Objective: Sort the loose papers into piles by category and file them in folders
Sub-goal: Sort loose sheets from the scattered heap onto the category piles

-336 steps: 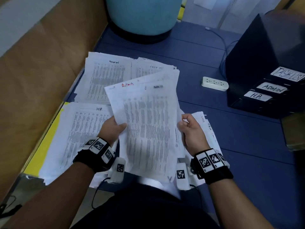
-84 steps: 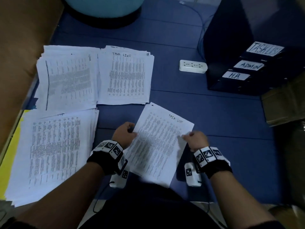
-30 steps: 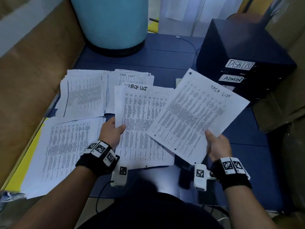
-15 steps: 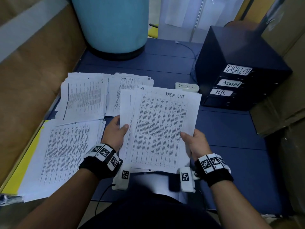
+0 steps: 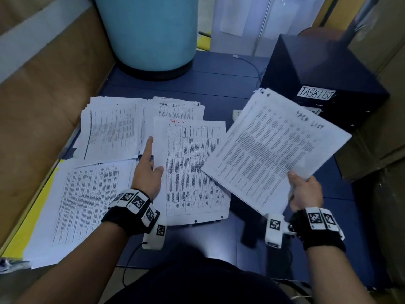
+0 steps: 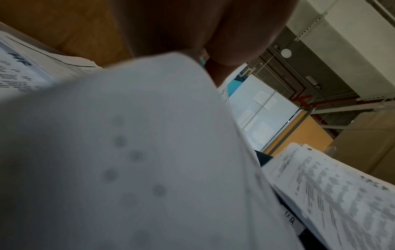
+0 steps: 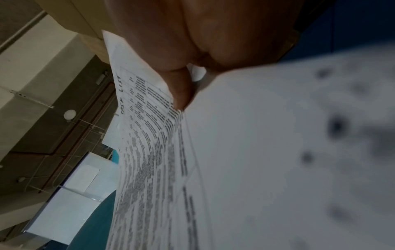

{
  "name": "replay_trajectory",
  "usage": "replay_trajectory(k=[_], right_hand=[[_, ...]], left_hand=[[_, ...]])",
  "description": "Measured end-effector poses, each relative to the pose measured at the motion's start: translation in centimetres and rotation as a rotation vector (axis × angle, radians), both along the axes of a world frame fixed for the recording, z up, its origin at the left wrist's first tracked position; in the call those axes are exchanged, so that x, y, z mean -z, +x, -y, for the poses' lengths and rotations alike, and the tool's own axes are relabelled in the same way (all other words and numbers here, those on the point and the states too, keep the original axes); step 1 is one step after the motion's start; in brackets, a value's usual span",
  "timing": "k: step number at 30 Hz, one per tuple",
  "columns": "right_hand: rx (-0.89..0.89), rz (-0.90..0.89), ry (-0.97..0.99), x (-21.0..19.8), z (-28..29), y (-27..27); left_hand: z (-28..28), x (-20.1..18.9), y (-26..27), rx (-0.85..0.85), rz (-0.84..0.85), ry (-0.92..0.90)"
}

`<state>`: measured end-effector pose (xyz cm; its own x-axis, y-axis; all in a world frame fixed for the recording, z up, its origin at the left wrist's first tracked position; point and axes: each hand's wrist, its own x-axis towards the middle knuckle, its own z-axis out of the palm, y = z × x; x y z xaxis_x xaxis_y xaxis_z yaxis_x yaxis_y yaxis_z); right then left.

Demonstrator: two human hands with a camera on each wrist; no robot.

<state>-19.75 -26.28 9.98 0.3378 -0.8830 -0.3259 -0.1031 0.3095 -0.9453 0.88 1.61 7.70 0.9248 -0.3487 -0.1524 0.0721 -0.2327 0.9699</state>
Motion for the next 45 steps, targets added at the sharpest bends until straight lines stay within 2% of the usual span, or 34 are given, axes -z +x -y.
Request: replay_trajectory(k=[3, 8, 11, 14, 16, 20, 24, 27, 32, 35, 42, 45], right_hand=[[-0.003, 0.018, -0.013, -1.6, -0.5, -0.7], [-0.069, 0.096, 0.057, 0.8, 0.0, -0.2], [-0.208, 0.107, 0.092, 1.3, -1.2, 1.0], [-0.351, 0.092, 0.112, 1.9, -2.6, 2.0], [-0.399, 0.094, 0.139, 2.3, -3.4, 2.6], [-0.437, 0.129, 0.158, 2.5, -4.1, 3.3], [-0.452, 0.117, 0.153, 2.4, -4.3, 3.6], [-0.450, 0.093, 0.141, 2.6, -4.3, 3.7], [-0.432, 0.032, 0.104, 3.0, -4.3, 3.5], [-0.365, 0.058, 0.100, 3.2, -3.8, 3.5], [0.014, 0.058, 0.109, 3.8, 1.0, 0.8], [0.074, 0.074, 0.129, 3.8, 2.4, -0.7]], left_hand=[[-0.1, 0.2, 0.2, -0.001, 0.014, 0.005], [0.6, 0.3, 0.0, 0.050, 0.069, 0.042], [1.0, 0.8, 0.1, 0.034, -0.003, 0.043], [1.7, -0.4, -0.6, 0.063, -0.111, 0.016], [1.9, -0.8, -0.7, 0.088, -0.125, 0.015], [1.6, -0.8, -0.8, 0.121, -0.097, -0.004], [1.5, -1.2, -1.2, 0.059, -0.037, 0.005], [1.2, -1.5, -1.2, 0.038, -0.060, -0.021], [1.6, -2.4, -1.9, 0.011, -0.015, 0.011], [1.8, -2.2, -1.8, -0.006, -0.032, 0.051], [1.7, -2.2, -1.4, -0.032, -0.017, 0.046], [1.7, -2.2, -1.3, -0.035, -0.011, 0.052]])
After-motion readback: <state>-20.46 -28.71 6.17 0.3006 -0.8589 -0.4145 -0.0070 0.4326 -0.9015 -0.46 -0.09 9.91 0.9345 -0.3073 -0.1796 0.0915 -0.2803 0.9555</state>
